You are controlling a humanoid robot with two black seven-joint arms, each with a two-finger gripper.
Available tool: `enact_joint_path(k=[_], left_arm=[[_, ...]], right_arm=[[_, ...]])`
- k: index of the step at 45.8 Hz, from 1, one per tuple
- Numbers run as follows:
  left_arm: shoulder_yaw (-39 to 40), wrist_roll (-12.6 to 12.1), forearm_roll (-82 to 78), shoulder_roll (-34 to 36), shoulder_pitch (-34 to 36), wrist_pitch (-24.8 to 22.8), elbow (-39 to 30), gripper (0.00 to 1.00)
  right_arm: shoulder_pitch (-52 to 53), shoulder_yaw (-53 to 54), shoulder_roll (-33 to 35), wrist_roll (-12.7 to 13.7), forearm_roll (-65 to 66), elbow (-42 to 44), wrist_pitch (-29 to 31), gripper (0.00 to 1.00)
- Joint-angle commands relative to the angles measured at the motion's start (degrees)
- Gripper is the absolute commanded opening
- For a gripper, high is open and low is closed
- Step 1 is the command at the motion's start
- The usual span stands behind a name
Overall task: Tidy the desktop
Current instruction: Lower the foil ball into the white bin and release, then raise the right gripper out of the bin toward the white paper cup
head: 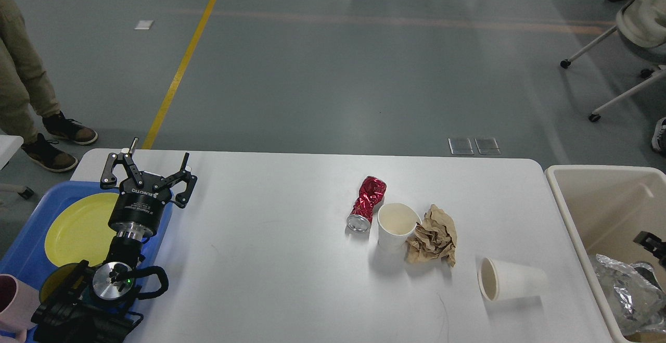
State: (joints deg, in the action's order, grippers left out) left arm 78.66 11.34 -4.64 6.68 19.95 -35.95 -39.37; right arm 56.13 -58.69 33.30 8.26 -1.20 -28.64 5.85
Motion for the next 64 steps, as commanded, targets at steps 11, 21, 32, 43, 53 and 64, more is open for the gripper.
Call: enact_joint_path(k=[11,21,32,43,53,64], left_arm=[[0.00,0.00,0.07,0.00,0.00,0.00,0.00,0.96],[0.00,0.00,-0.01,0.00,0.00,0.00,-0.09,0.96],[0.00,0.00,-0.01,0.00,0.00,0.09,0.00,0.96],[0.00,0.00,0.07,0.00,0.00,0.09,0.00,0.96],[0.00,0.00,-0.01,0.00,0.00,0.00,0.00,0.96],[0.00,0.00,0.07,0.00,0.00,0.00,0.00,0.96]], right_arm=[[36.58,-15.22,-3.76,1.94,2.61,-29.27,18.48,1.00],[53.98,-15.93,-8.25,1.94,2.17,-39.28,35.37,1.00],[73.32,-16.02,-9.13,2.03,1.73,-60.56,35.73,1.00],[84.32,-15.84,-13.25,1.85,-3.81,-67.78,35.20,0.99],[84.58,-15.14,-14.40,1.85,-6.27,-67.69,33.53,0.95],[83.71,-15.05,-14.49,1.85,-6.18,-67.25,32.12,0.95]])
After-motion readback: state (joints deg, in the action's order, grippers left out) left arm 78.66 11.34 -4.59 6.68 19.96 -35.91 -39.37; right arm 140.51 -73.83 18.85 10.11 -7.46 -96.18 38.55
